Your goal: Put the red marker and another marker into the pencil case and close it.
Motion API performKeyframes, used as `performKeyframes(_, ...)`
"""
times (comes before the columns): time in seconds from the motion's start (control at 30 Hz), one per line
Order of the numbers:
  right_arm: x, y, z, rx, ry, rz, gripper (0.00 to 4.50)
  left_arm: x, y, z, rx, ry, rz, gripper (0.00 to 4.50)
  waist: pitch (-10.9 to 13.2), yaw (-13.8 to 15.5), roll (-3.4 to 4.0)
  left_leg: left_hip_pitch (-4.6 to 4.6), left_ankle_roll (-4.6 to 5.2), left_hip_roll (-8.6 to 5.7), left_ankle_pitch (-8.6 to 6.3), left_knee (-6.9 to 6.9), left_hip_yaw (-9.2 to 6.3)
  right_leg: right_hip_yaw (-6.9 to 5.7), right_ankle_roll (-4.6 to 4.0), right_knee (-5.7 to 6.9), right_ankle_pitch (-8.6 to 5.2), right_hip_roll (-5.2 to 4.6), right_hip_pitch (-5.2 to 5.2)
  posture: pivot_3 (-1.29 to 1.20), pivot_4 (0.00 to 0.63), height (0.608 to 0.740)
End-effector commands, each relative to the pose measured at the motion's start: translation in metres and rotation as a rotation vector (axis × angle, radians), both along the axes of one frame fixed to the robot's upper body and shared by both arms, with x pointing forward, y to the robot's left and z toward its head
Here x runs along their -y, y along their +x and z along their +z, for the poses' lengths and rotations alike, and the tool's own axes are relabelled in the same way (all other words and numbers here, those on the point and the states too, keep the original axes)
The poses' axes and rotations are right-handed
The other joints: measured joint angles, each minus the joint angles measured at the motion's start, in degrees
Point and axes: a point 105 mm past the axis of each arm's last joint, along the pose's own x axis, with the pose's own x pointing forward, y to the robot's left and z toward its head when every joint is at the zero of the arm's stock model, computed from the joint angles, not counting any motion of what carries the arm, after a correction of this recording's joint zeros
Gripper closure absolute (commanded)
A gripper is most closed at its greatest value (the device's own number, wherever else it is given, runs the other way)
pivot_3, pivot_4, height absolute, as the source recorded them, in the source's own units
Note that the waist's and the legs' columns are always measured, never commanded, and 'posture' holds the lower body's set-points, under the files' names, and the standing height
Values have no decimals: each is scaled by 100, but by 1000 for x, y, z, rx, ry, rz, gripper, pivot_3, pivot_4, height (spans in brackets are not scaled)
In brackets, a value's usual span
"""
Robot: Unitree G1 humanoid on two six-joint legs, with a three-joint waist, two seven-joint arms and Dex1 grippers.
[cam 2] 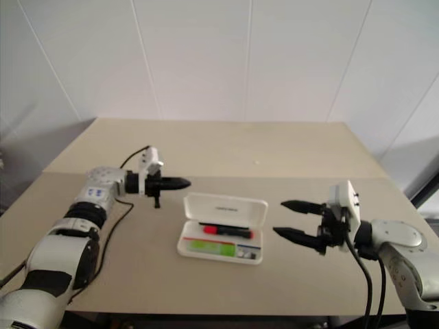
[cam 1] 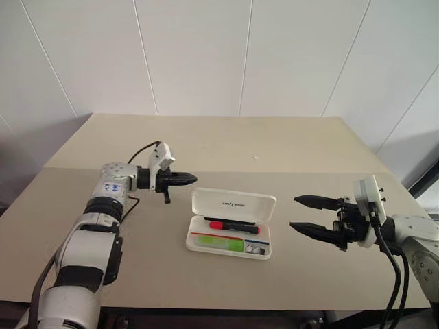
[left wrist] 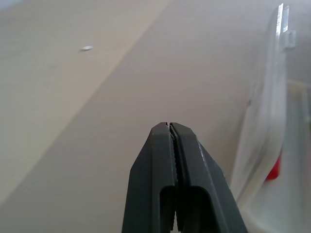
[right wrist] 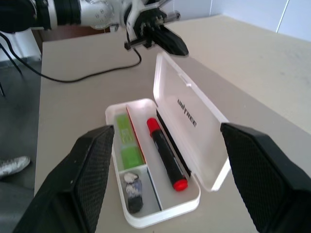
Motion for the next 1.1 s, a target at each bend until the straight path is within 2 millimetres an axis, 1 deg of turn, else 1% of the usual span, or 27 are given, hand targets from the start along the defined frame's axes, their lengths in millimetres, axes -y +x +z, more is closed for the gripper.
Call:
performKeyframes(0.03,3,-7,9,29,-2,10,0,13,-3,6,-26,5,-63,4475,0,0,0,0,0,0,0,0,0,0,0,0,0,0,0,0,150,740)
performKeyframes(0.2,13,-11,6,10,-17,-2,0,24,-15,0,-90,26,-192,4475,0,-9,-1,0,0,0,0,0,0,0,1,1,0,1,-1,0,150,740)
performKeyframes(0.43,15,-10,8,14,-16,-16,0,26,-35,-8,-89,147,-381,4475,1,-4,-2,2,0,1,0,7,-1,0,0,11,0,1,0,0,150,740)
performKeyframes(0.67,15,-7,6,11,-14,-5,0,31,-45,-21,-29,299,-474,4475,2,-12,-3,2,0,0,0,17,0,2,1,20,0,1,0,0,150,740)
performKeyframes(0.8,14,-6,6,13,-15,0,0,33,-51,-23,-8,339,-512,4475,2,-7,-3,2,0,1,0,22,-1,3,0,27,0,2,-1,0,150,740)
performKeyframes(0.9,12,-6,6,12,-14,5,0,30,-54,-29,-18,408,-527,4475,2,-5,-3,2,0,0,0,26,-1,3,0,29,0,1,0,0,150,740)
performKeyframes(1.1,10,-6,5,8,-3,33,0,24,-61,-46,29,560,-589,4475,2,-5,-3,3,0,1,0,26,-1,4,-1,30,-1,2,0,0,150,740)
